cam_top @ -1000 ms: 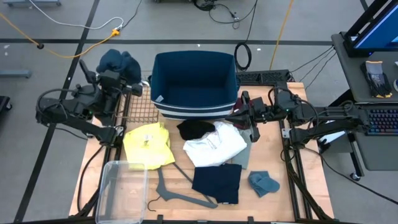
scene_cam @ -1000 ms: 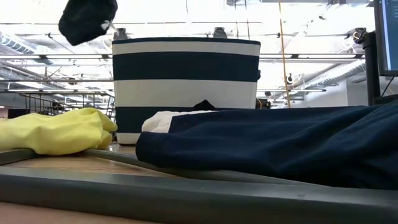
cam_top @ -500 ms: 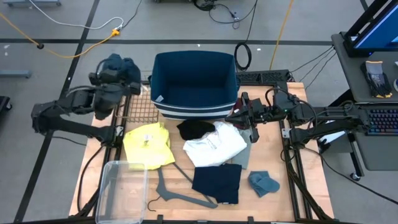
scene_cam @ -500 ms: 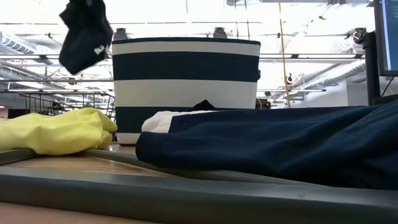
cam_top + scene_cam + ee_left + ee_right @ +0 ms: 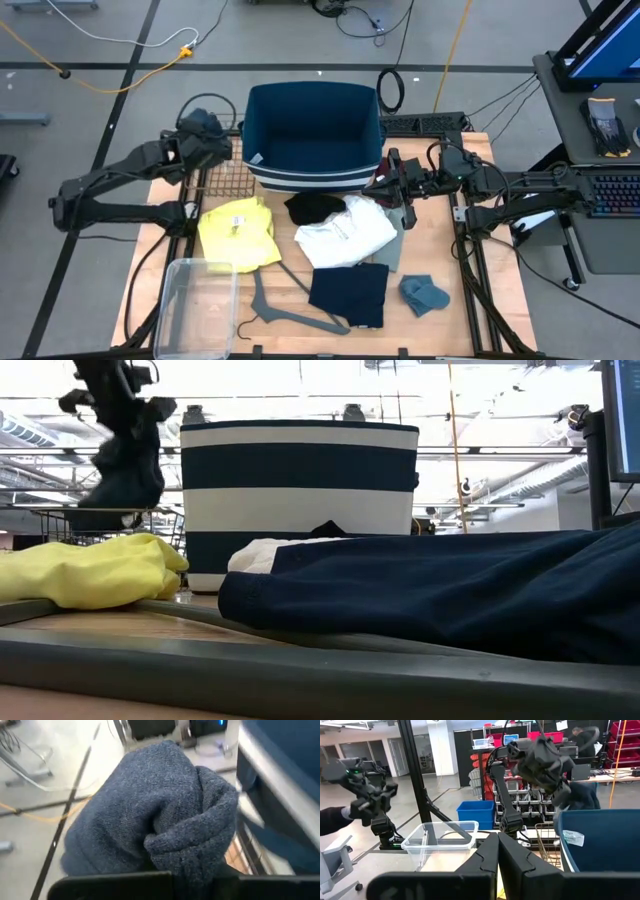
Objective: Pick & Place Cloths
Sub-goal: Put the gray shorts into the brown wire basket
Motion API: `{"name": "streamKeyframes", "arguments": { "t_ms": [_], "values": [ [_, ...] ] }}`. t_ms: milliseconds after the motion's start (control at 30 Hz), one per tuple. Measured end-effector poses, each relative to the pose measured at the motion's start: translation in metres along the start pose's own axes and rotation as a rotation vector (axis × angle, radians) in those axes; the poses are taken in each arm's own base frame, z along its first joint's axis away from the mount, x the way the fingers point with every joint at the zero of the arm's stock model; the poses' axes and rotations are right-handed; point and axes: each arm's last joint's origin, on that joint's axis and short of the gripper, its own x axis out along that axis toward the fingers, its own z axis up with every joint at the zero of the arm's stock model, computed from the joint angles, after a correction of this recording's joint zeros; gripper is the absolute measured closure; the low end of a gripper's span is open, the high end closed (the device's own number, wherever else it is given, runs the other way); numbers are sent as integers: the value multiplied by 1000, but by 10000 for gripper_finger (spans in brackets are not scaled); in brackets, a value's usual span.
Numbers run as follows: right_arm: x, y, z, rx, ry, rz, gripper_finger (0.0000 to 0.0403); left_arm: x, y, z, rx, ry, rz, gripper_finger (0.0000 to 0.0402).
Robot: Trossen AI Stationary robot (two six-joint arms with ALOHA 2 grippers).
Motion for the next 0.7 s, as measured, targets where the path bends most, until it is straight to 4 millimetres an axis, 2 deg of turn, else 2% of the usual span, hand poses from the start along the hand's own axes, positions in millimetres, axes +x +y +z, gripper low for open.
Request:
{"name": "streamKeyframes", "arguments": {
  "t_ms": [433,700],
  "values": [
    [0,0,0,1,1,1,403,53,-12,-42,-89,134,-126,398],
    [0,0,0,0,1,1,403,68,-9,-62,-107,237,-161,389]
  ]
}}
